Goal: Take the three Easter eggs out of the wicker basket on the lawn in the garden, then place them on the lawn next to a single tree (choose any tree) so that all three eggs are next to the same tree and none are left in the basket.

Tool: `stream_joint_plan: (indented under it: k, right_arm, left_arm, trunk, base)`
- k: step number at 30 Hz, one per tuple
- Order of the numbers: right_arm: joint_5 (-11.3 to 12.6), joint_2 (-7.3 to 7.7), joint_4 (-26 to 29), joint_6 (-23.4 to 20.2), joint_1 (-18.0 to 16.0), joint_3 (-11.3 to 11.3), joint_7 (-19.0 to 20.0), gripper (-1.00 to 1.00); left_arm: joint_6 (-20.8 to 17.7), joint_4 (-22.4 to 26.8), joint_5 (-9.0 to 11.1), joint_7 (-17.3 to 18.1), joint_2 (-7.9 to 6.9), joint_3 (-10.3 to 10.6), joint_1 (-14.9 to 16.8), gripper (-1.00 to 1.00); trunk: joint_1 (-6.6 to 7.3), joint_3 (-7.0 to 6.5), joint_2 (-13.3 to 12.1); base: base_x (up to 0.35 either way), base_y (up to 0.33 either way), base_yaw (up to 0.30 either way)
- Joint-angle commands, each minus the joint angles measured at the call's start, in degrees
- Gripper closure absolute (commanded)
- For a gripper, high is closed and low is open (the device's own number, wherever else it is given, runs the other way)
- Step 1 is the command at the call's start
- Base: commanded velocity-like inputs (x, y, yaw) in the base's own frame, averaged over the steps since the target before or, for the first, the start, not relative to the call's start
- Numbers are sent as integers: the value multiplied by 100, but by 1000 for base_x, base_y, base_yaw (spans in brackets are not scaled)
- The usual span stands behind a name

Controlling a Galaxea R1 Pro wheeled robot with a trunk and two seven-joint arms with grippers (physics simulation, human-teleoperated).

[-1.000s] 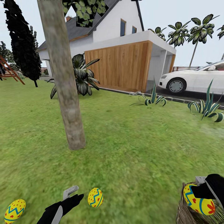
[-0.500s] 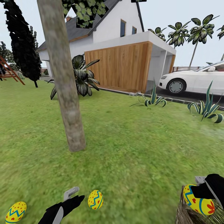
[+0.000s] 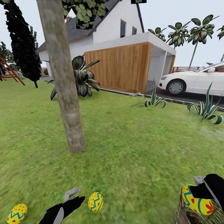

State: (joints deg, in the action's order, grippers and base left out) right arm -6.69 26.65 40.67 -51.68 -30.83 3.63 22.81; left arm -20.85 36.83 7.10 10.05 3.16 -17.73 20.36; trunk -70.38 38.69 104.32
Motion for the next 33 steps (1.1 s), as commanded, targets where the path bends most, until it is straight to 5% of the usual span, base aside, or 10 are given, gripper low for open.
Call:
stream_joint_plan:
  k: [1, 12, 27, 33]
  right_arm:
    - [-60, -2, 8, -17, -2, 15, 48, 100]
    - [-18, 6, 25, -14, -2, 33, 83, 100]
    - [-53, 4, 91, -40, -2, 20, 65, 100]
    - [-52, -2, 90, -44, -2, 15, 65, 100]
  left_arm:
    - [-51, 9, 38, 23, 3, -37, 3, -100]
    - [-51, 9, 38, 23, 9, -43, 3, -100]
    - [-48, 13, 50, 28, 0, -52, 3, -100]
    - [-43, 16, 43, 44, 5, -55, 3, -100]
  trunk:
    - [23, -12, -39]
    - [265, -210, -480]
    - [594, -486, -1081]
    - [594, -486, -1081]
  base:
    - [0, 0, 0]
    - [0, 0, 6]
    - [0, 0, 257]
    - [-77, 95, 11]
